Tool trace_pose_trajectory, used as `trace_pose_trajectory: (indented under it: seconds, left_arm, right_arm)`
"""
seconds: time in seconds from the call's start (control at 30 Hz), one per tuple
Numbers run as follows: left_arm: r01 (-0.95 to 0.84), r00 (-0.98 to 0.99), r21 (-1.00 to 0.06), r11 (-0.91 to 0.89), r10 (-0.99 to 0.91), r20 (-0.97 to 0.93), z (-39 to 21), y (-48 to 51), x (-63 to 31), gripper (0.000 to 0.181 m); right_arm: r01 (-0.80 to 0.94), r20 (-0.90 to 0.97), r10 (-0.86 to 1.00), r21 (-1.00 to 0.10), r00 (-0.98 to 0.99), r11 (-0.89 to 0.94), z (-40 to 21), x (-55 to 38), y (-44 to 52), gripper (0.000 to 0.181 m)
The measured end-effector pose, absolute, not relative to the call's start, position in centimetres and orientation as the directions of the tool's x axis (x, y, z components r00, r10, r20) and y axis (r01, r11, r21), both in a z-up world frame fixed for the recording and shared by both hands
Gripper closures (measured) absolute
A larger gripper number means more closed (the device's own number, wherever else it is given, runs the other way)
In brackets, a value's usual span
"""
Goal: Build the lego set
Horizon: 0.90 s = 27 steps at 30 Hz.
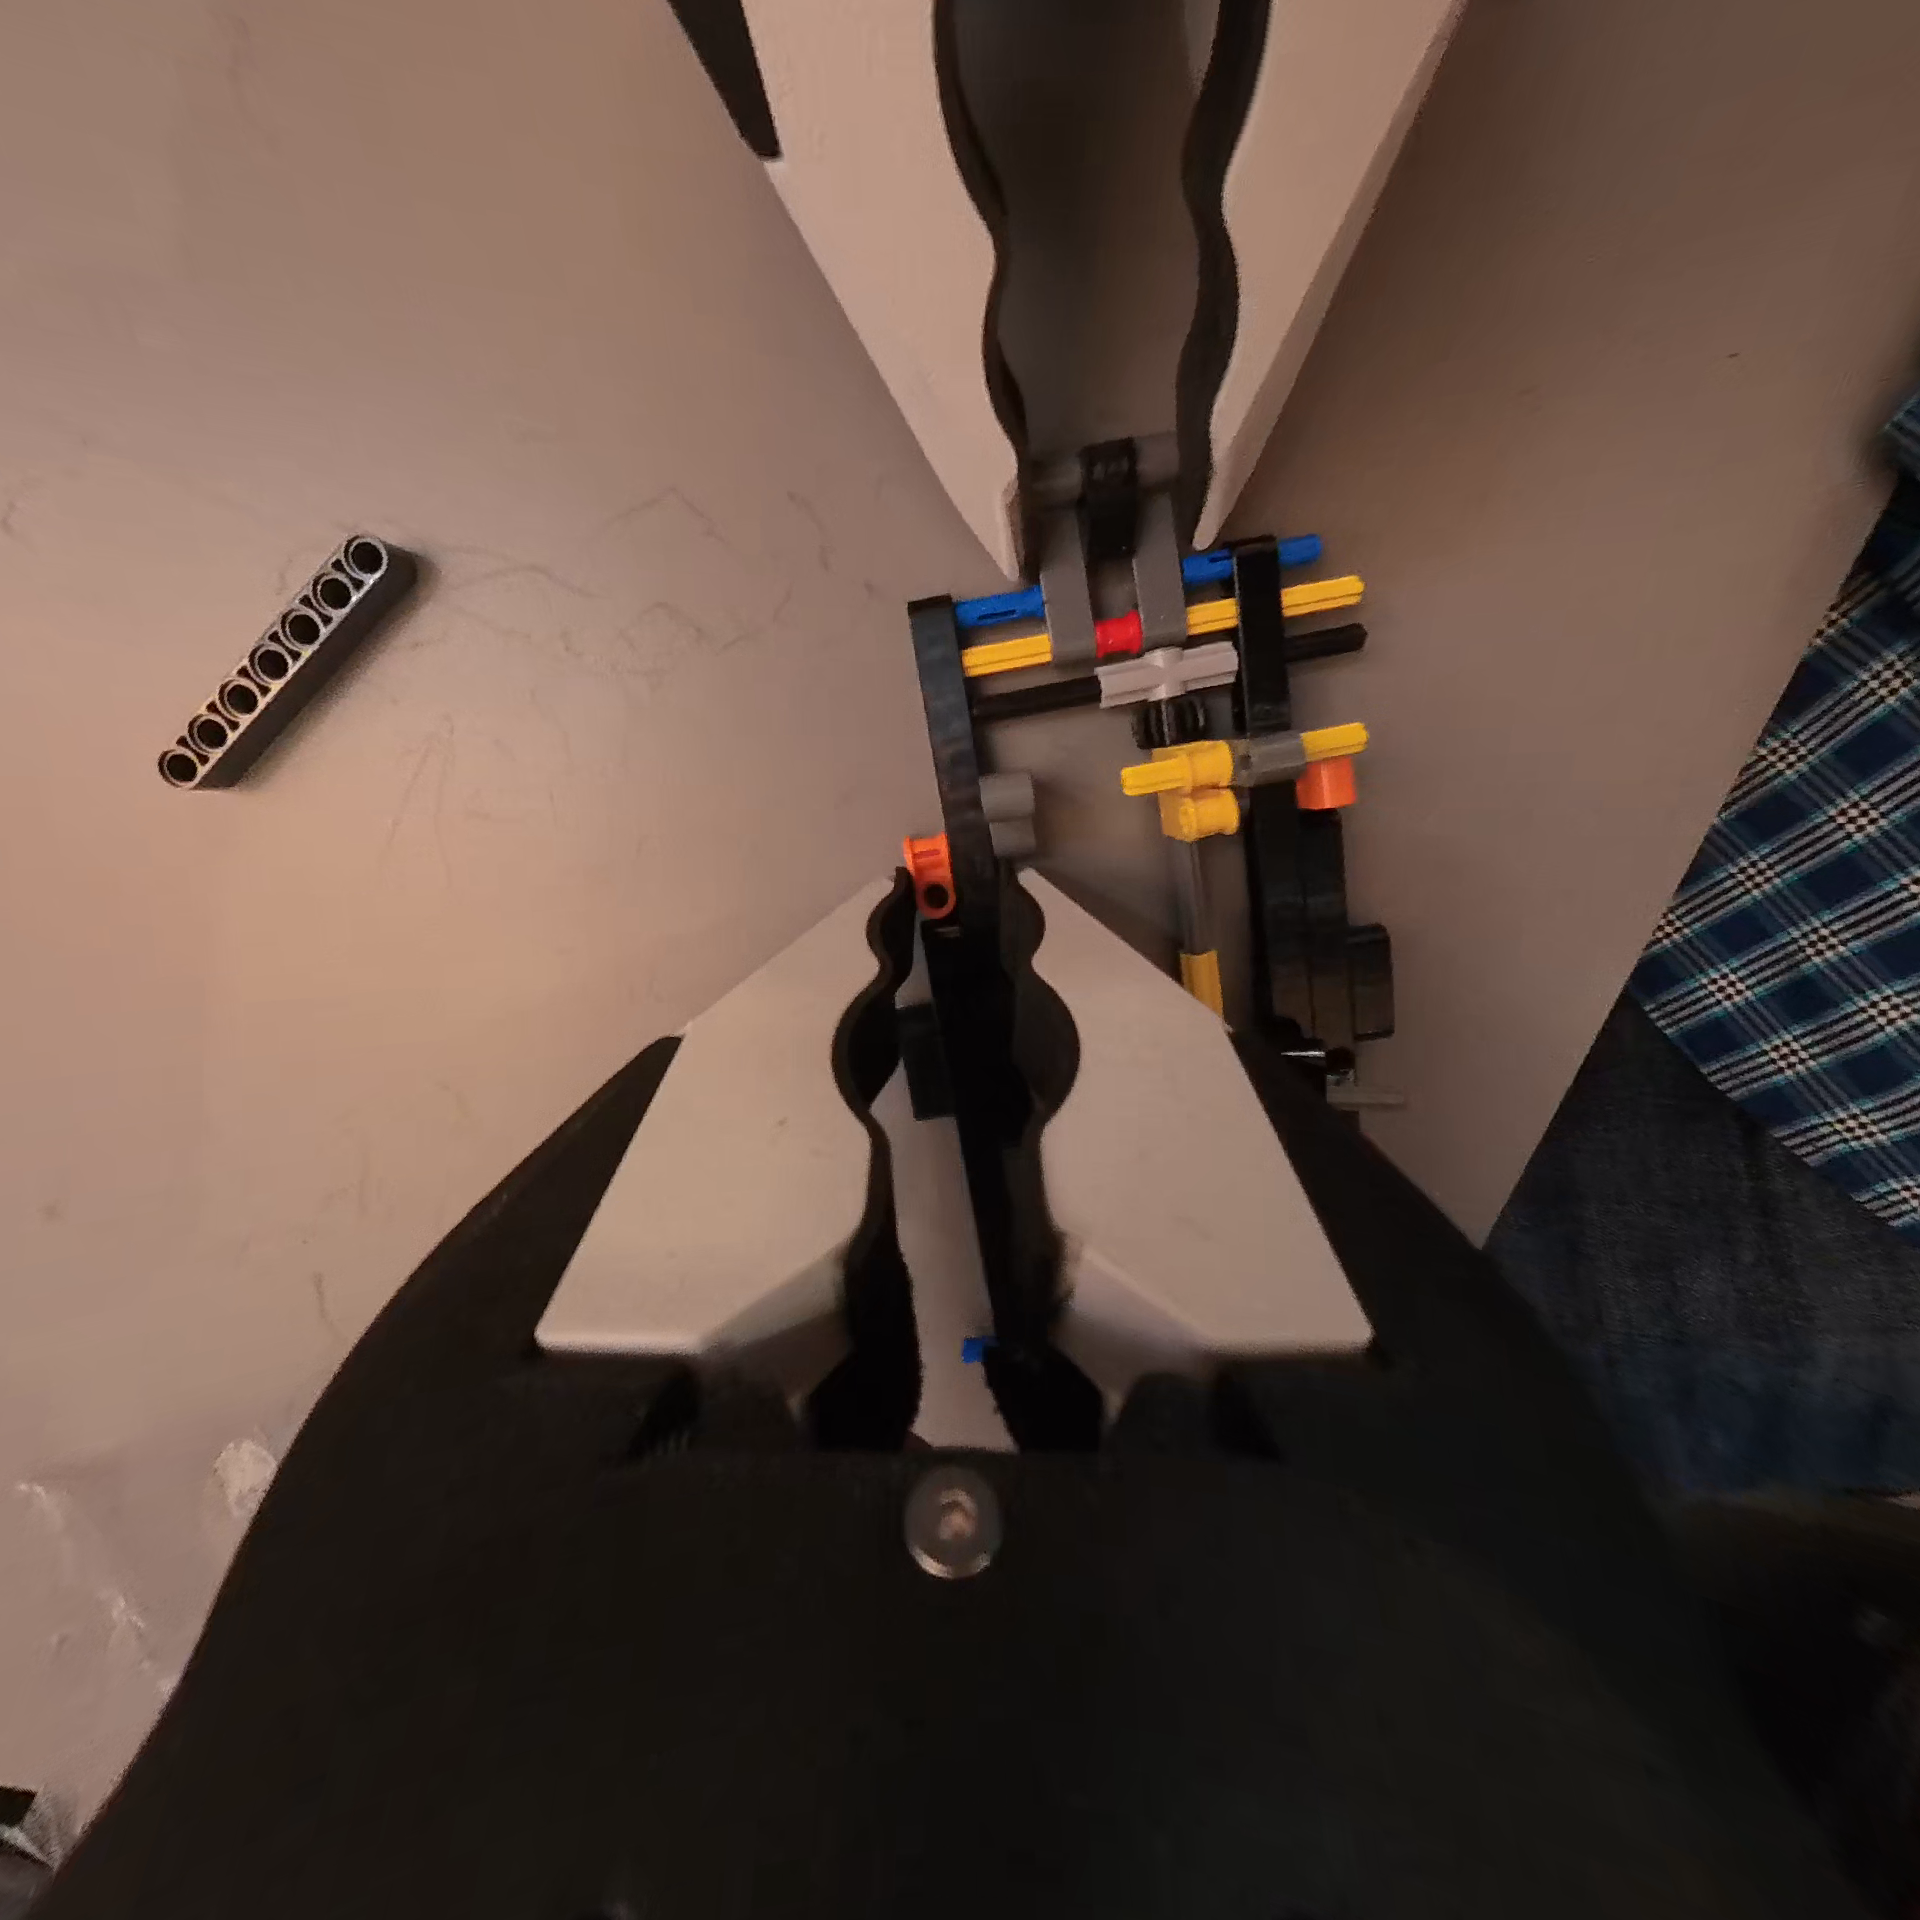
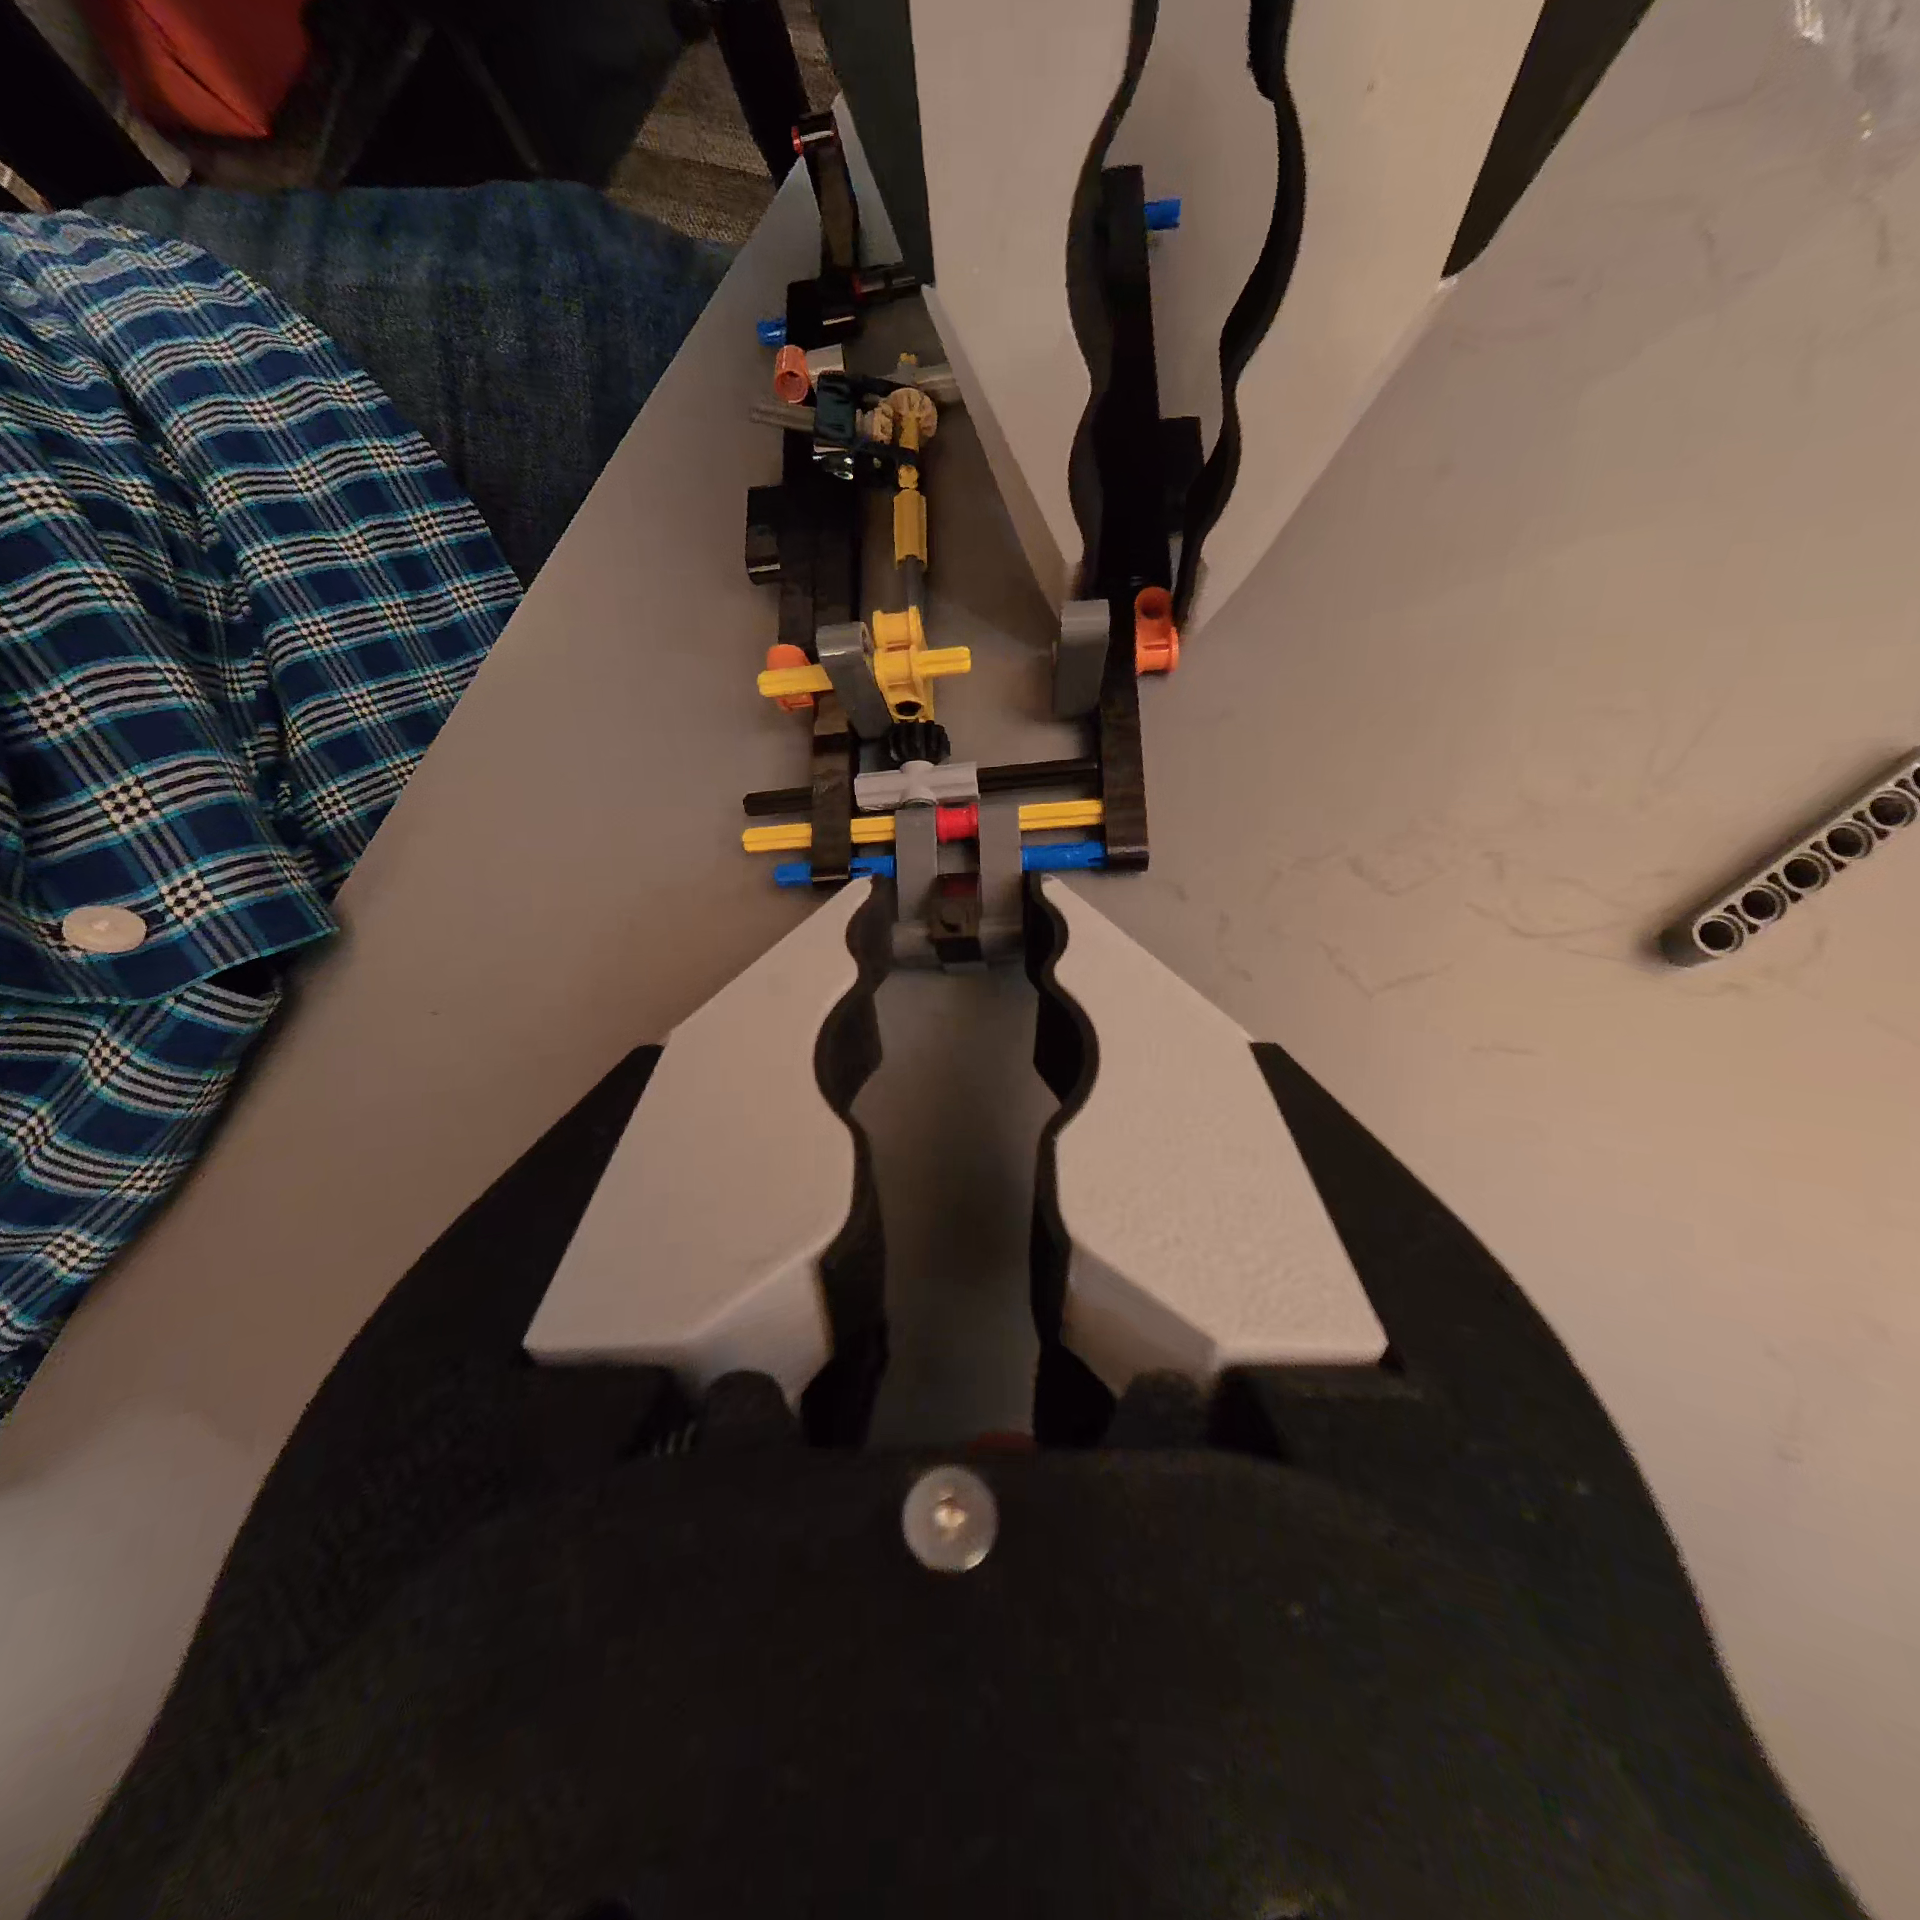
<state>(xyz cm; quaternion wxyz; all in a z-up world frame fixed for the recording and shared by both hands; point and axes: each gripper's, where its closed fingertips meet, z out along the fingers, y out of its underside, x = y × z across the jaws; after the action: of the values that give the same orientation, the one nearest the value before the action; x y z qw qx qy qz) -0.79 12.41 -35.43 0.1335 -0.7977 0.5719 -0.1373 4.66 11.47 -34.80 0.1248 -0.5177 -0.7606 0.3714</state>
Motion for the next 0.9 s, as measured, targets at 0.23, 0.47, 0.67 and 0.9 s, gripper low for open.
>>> trace_pose_trajectory:
  seconds: [0.23,0.47,0.67,0.9]
  left_arm:
    - [-0.873,0.317,-0.383,-0.303,-0.948,0.026,-35.5,12.3,-0.6,0.168]
    - [-0.876,0.314,-0.385,-0.293,-0.949,0.007,-35.5,12.1,-0.5,0.168]
    - [-0.873,0.319,-0.390,-0.291,-0.948,-0.007,-35.5,12.2,-0.4,0.168]
    - [-0.880,0.316,-0.397,-0.262,-0.946,-0.076,-35.2,12.6,-0.5,0.168]
  right_arm:
    - [0.692,-0.183,0.887,-0.698,-0.424,0.187,-34.7,4.6,11.6,0.145]
    - [0.678,-0.107,0.900,-0.697,-0.423,0.235,-35.0,4.1,12.4,0.120]
    - [0.661,-0.099,0.887,-0.704,-0.452,0.258,-35.0,3.9,11.8,0.130]
    - [0.657,-0.104,0.891,-0.713,-0.442,0.243,-35.0,3.9,12.0,0.130]
